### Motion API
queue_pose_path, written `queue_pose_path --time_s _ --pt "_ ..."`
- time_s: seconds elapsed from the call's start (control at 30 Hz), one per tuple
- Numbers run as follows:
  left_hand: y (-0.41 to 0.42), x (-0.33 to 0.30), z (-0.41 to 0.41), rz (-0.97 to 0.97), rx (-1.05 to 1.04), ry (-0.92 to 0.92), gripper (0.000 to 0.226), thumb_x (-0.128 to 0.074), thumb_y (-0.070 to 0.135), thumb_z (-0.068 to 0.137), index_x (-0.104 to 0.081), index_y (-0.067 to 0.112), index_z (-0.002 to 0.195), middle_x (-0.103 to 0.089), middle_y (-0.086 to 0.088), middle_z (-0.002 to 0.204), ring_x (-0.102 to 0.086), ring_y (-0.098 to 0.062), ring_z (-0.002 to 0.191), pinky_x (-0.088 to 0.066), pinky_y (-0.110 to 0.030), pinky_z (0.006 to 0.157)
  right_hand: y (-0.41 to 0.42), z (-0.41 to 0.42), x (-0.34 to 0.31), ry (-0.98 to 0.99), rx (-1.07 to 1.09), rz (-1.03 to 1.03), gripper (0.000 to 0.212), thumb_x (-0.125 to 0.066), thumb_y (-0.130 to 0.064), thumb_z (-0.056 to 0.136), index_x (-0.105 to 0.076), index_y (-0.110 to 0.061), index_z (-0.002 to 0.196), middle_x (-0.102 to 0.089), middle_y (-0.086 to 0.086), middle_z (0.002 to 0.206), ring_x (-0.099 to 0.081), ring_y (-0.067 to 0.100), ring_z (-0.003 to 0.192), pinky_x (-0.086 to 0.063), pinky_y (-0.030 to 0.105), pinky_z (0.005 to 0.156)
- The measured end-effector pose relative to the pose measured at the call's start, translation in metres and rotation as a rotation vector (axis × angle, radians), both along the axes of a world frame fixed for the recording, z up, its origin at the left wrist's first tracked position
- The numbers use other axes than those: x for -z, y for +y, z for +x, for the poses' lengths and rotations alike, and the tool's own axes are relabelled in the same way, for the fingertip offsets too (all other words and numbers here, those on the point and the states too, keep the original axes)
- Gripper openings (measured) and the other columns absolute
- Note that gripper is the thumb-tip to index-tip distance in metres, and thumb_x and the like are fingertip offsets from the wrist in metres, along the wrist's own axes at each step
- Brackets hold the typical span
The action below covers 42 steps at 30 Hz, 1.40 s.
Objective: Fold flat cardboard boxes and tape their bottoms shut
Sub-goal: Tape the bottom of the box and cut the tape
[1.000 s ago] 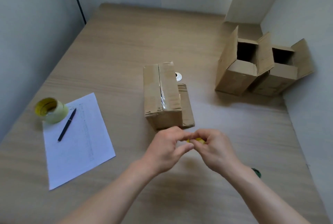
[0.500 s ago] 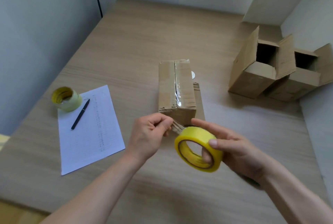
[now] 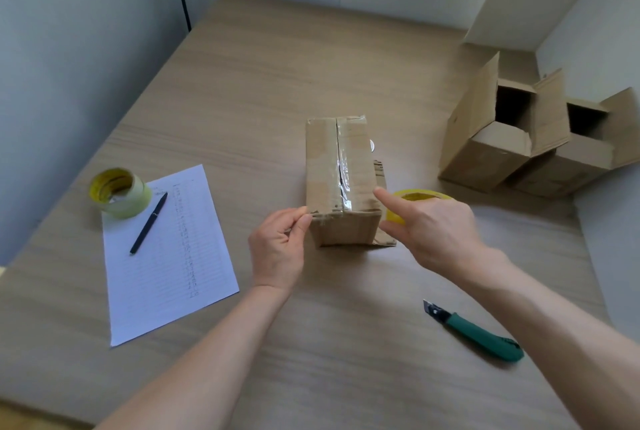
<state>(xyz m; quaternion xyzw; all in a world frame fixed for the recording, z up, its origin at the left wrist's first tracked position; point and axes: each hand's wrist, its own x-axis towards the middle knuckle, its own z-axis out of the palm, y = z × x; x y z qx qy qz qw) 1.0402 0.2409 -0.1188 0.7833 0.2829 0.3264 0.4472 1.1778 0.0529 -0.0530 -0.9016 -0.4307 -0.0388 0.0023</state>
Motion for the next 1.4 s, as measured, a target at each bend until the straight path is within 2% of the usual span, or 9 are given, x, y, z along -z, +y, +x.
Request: queue_pose_path --time_s 0.27,0.4,0.5,0.6,0.7,0.77,0.87,1.1,1.4 --pt "-0.002 0.005 0.014 -0.291 -0.070 0.046 0.012 -0.077 0.012 0.083 -0.078 0.013 0.095 -0.066 0.029 0.079 -0.063 0.014 0.077 -0.045 -0.004 0.074 0.004 0.017 0.022 0.010 -0.040 0.037 0.042 -0.055 -0.054 0.092 -0.053 -0.043 0.132 -0.071 0.003 0.081 -0.065 0.032 0.074 -0.031 0.030 0.051" --pt "0.001 0.003 0.033 -0.609 -0.158 0.061 0.011 -0.076 0.013 0.077 -0.076 0.023 0.078 -0.072 0.016 0.070 -0.066 0.003 0.070 -0.048 -0.010 0.068 0.002 0.023 0.030 0.059 -0.051 0.120 0.042 -0.066 -0.049 0.087 -0.061 -0.039 0.128 -0.072 0.006 0.080 -0.065 0.035 0.073 -0.042 0.033 0.052" --pt "0.015 0.005 0.043 -0.746 -0.216 0.091 0.019 -0.073 0.011 0.080 -0.071 0.006 0.099 -0.066 0.000 0.070 -0.061 -0.011 0.064 -0.054 -0.029 0.072 0.001 0.026 0.031 0.130 -0.045 0.149 0.043 -0.068 -0.047 0.086 -0.062 -0.039 0.128 -0.074 0.005 0.087 -0.066 0.036 0.080 -0.052 0.038 0.058" --pt "0.026 0.003 0.040 -0.162 -0.027 0.138 0.042 -0.069 0.034 0.088 -0.064 0.013 0.123 -0.062 0.001 0.105 -0.060 -0.014 0.098 -0.048 -0.034 0.097 0.001 0.029 0.030 0.182 -0.041 0.155 0.044 -0.068 -0.049 0.086 -0.061 -0.042 0.129 -0.075 0.004 0.093 -0.067 0.036 0.087 -0.054 0.040 0.065" --pt "0.029 -0.004 0.054 0.435 0.497 0.161 0.064 -0.068 0.052 0.080 -0.059 0.017 0.134 -0.044 -0.016 0.144 -0.036 -0.034 0.137 -0.031 -0.043 0.114 0.001 0.033 0.031 0.181 -0.055 0.176 0.045 -0.070 -0.049 0.084 -0.062 -0.040 0.127 -0.075 0.004 0.093 -0.067 0.036 0.085 -0.054 0.041 0.065" --pt "0.032 -0.006 0.068 0.581 0.679 0.283 0.063 -0.072 0.048 0.079 -0.061 0.016 0.132 -0.040 -0.022 0.148 -0.027 -0.047 0.141 -0.037 -0.059 0.108 0.002 0.032 0.032 0.169 -0.070 0.204 0.046 -0.075 -0.046 0.081 -0.066 -0.036 0.125 -0.075 0.007 0.089 -0.067 0.038 0.079 -0.055 0.042 0.063" --pt "0.047 -0.009 0.081 0.737 0.763 0.323 0.059 -0.077 0.041 0.077 -0.065 0.015 0.128 -0.046 -0.026 0.142 -0.034 -0.053 0.134 -0.048 -0.064 0.091 0.004 0.032 0.035 0.136 -0.092 0.227 0.046 -0.079 -0.041 0.078 -0.070 -0.029 0.121 -0.075 0.011 0.084 -0.067 0.038 0.071 -0.055 0.043 0.057" --pt "0.071 -0.017 0.090 0.693 0.898 0.448 0.084 -0.086 0.031 0.069 -0.047 0.029 0.143 -0.033 -0.010 0.153 -0.018 -0.039 0.141 -0.024 -0.046 0.116 0.006 0.031 0.033 0.138 -0.086 0.248 0.047 -0.078 -0.042 0.079 -0.069 -0.029 0.123 -0.075 0.013 0.085 -0.068 0.039 0.075 -0.055 0.041 0.060" --pt "0.028 -0.004 0.027 0.482 0.793 0.265 0.063 -0.075 0.031 0.079 -0.057 0.010 0.136 -0.038 -0.014 0.151 -0.022 -0.040 0.143 -0.022 -0.049 0.115 -0.018 0.019 0.018 0.151 -0.164 0.185 0.046 -0.088 -0.042 0.065 -0.075 -0.031 0.107 -0.074 0.002 0.075 -0.068 0.030 0.065 -0.049 0.031 0.051"
